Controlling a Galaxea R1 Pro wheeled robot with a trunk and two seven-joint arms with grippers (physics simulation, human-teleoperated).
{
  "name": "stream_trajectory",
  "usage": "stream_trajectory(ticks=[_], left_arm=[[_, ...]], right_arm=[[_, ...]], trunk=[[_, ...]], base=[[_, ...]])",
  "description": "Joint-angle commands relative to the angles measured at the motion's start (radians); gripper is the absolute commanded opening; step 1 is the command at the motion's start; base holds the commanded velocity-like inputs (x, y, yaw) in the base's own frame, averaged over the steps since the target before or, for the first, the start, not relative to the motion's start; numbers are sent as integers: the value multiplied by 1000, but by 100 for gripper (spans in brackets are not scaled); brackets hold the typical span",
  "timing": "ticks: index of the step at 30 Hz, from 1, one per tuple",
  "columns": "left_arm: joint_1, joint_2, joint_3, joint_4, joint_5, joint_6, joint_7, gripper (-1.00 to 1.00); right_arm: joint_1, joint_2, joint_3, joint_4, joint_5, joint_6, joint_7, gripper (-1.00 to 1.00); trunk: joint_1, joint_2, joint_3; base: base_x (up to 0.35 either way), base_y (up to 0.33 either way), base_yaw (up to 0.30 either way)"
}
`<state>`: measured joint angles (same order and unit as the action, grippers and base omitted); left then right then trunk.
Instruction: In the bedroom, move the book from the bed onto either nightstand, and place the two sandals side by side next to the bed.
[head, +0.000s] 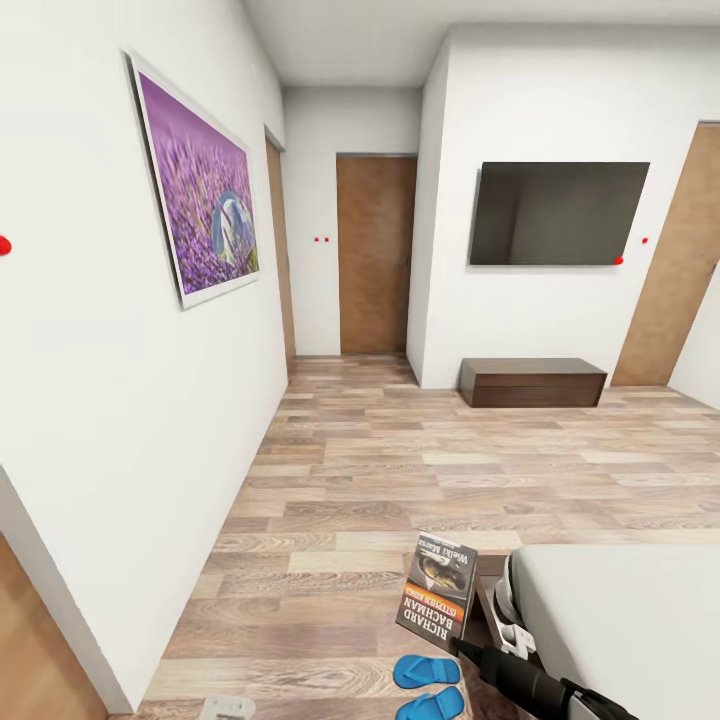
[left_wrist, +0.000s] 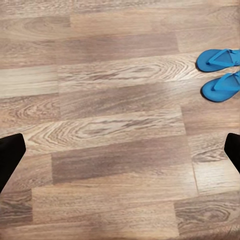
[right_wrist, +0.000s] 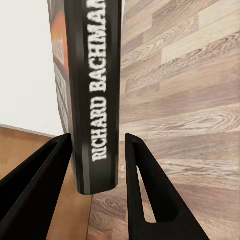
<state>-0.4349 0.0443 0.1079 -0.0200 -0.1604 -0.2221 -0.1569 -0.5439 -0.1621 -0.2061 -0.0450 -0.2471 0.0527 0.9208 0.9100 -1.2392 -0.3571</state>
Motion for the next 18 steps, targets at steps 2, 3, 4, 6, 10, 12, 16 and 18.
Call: stream_trajectory(ticks=[2, 3, 4, 6, 10, 12, 16, 18], left_arm=[[-1, 0, 9, 0, -10, -3, -3, 100], [-1, 0, 9, 0, -10, -3, -3, 100], [-1, 0, 9, 0, -10, -3, -3, 100], [-1, 0, 9, 0, -10, -4, -3, 100], [-1, -5, 9, 0, -10, -5, -3, 100], [-1, -6, 9, 0, -10, -5, -3, 100], [-1, -12, 10, -1, -10, -6, -3, 100], [-1, -19, 10, -1, -9, -6, -3, 100]], right_arm=[[-1, 0, -1, 0, -6, 6, 3, -100], [-1, 1, -1, 1, -6, 6, 3, -100], [-1, 1, -1, 1, -6, 6, 3, -100], [-1, 1, -1, 1, -6, 6, 3, -100], [-1, 2, -1, 1, -6, 6, 3, -100], [-1, 3, -1, 1, -6, 6, 3, -100], [-1, 4, -1, 1, -6, 6, 3, -100], [-1, 4, -1, 1, -6, 6, 4, -100]], trunk=[[0, -1, -1], [0, -1, -1], [0, -1, -1], [0, -1, -1], [0, -1, -1], [0, -1, -1], [0, -1, -2], [0, -1, -4]], base=[[0, 0, 0], [0, 0, 0], [0, 0, 0], [0, 0, 0], [0, 0, 0], [0, 0, 0], [0, 0, 0], [0, 0, 0]])
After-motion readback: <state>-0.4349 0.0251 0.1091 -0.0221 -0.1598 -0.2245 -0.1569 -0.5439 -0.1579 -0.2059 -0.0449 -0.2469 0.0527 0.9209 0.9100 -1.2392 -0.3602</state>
